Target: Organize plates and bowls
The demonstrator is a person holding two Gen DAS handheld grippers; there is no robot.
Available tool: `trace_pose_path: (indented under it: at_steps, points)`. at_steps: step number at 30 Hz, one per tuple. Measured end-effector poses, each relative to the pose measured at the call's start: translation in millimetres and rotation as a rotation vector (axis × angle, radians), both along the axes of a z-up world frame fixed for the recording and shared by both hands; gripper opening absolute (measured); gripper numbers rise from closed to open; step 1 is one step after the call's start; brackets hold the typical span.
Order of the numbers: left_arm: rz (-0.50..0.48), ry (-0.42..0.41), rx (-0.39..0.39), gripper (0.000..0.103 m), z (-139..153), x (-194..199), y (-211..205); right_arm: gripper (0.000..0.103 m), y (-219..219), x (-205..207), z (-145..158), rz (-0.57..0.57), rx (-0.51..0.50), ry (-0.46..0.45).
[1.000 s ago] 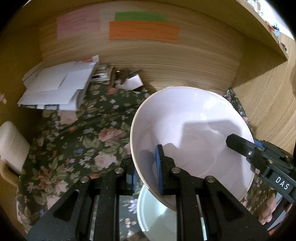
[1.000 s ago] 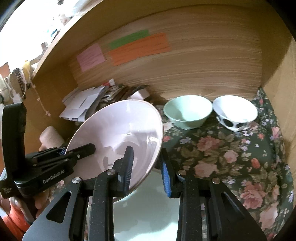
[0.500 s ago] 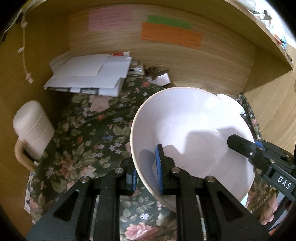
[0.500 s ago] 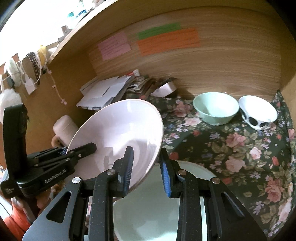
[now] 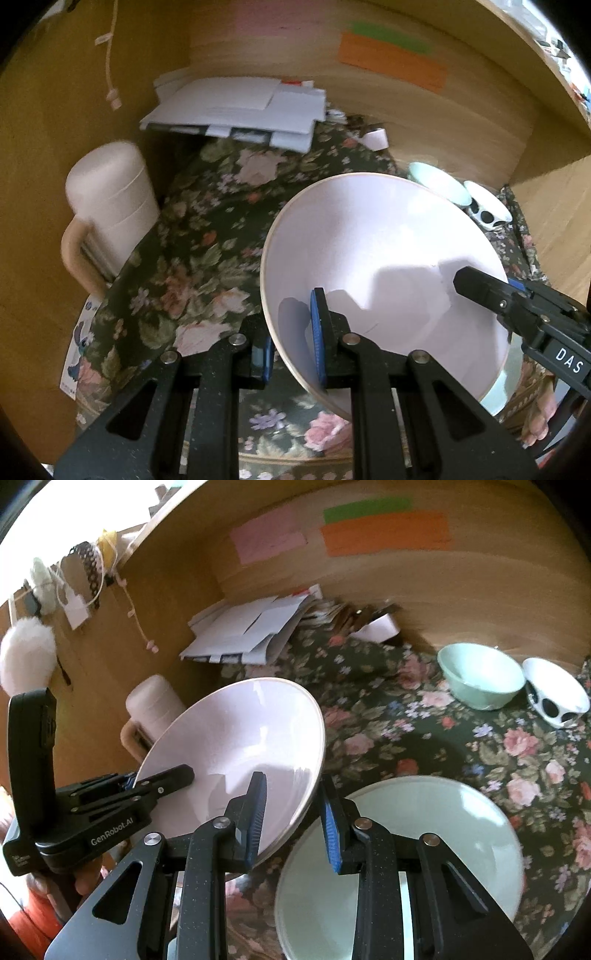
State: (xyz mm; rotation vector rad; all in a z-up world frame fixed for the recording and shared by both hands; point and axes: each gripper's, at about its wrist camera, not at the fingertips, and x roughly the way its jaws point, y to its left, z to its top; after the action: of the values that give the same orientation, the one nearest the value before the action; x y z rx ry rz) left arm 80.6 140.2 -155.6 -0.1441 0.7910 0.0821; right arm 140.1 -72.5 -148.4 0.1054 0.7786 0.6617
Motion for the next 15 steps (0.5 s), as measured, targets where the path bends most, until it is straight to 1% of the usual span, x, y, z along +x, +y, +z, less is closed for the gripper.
trace_pose_path:
  at_steps: [15]
  points:
    - [0.050,0.079,-0.035,0.017,-39.1,-2.9,35.2,0.026,43.9,7.6,-36.6,0.054,-0.077,0.105]
